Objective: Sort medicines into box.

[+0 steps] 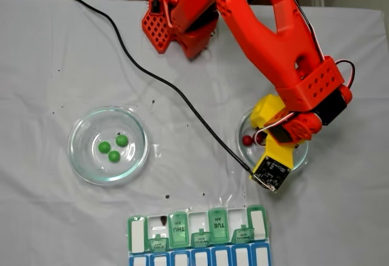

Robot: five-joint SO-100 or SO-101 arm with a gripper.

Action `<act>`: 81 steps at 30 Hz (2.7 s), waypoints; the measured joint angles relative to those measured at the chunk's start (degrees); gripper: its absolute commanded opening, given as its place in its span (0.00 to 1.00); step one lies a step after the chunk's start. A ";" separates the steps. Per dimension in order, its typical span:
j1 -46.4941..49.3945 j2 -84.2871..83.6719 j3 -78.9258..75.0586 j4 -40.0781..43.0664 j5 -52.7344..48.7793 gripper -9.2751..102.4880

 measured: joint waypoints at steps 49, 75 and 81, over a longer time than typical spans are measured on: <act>28.74 15.29 -5.27 -27.42 12.74 0.08; 26.46 9.84 -3.87 -39.29 12.13 0.08; 26.02 8.61 -1.49 -43.15 7.82 0.21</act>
